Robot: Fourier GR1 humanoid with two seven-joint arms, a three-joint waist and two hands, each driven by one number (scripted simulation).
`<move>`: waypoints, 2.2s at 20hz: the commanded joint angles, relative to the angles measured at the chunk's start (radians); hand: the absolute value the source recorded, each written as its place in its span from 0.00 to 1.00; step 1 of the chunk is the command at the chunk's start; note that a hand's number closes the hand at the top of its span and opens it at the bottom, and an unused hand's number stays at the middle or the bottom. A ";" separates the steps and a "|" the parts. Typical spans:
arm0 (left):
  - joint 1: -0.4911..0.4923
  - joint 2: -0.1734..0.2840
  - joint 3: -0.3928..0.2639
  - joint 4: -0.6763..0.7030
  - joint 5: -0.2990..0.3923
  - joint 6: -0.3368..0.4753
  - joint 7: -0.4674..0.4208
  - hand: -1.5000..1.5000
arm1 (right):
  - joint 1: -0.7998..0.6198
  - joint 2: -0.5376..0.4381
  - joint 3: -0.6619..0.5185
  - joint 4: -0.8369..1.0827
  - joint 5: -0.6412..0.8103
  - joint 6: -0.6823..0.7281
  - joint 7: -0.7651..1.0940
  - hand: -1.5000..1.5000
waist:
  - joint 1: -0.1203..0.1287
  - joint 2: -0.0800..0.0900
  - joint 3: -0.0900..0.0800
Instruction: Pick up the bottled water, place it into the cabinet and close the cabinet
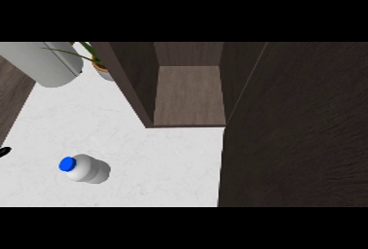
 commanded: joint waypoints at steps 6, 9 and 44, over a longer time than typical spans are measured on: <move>-0.045 -0.093 0.043 0.088 -0.114 -0.087 -0.002 0.00 | 0.188 0.013 0.081 -0.163 0.024 -0.003 0.011 0.00 | 0.004 0.000 0.000; -0.096 -0.125 0.084 0.155 -0.207 -0.104 -0.019 0.00 | 0.269 -0.024 0.004 -0.112 -0.031 0.074 -0.128 0.00 | -0.004 -0.001 0.001; -0.333 -0.388 -0.161 0.820 -1.065 0.042 -0.703 0.00 | 0.447 -0.063 0.132 -0.140 0.061 0.105 -0.301 0.00 | -0.035 0.012 -0.008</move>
